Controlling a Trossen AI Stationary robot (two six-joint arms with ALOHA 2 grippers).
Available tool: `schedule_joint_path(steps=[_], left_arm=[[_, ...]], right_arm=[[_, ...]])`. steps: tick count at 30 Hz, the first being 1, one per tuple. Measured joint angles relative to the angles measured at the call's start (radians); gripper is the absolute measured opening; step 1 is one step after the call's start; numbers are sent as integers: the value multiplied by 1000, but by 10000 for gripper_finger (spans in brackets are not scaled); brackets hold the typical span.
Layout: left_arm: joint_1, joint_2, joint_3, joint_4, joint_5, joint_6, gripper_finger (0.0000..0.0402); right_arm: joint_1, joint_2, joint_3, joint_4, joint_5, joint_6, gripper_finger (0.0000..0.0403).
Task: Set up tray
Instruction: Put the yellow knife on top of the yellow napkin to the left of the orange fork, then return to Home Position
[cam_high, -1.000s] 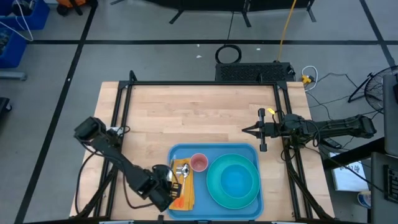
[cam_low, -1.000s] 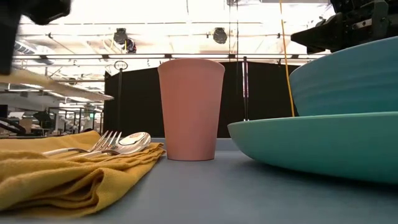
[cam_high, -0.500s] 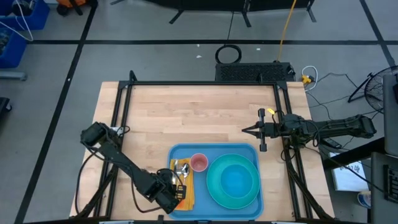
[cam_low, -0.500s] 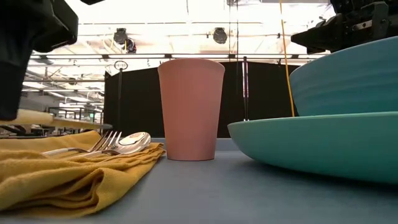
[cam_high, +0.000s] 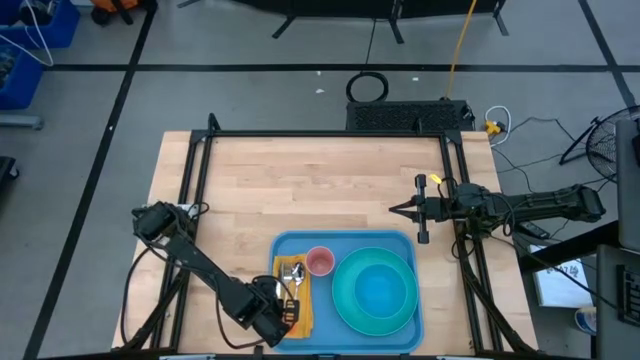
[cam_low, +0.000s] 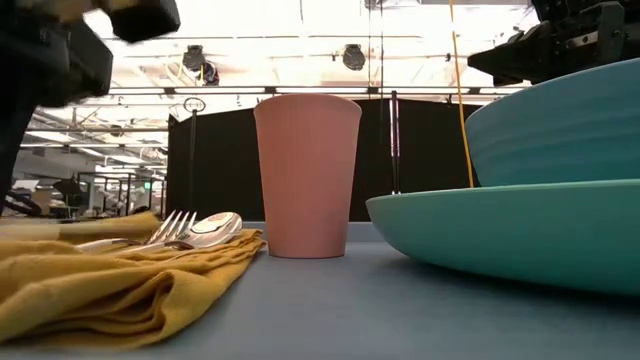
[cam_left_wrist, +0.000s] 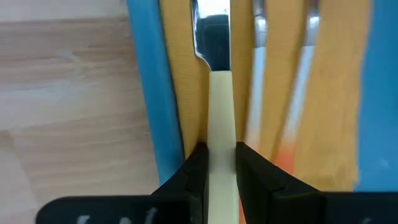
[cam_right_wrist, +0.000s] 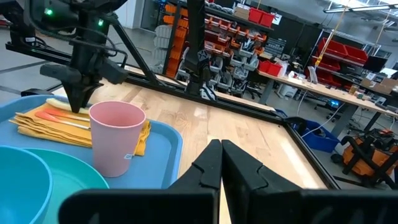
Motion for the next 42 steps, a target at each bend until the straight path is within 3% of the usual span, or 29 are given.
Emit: schedule_joint_path(steps=[11,18,22,30,34,38,42], left_arm=[[1,30,2,15,20,-10,54],[2,32,0,13,32,1,147],[2,29,0,15,36,16,178],[7,-30,-5,-87,98,51,172],[6,-84,-5,-157,72,72,162],[12,-134,-5,-159,-30,201,159],[25,-180,-4,-156,-166,519,159]], right_arm=[[0,12,0,-2,0,0,0],[0,12,0,-1,0,3,0],[0,12,0,-1,0,3,0],[0,12,0,1,0,3,0],[0,12,0,0,0,3,0],[0,12,0,1,0,3,0],[0,12,0,2,0,-8,0]])
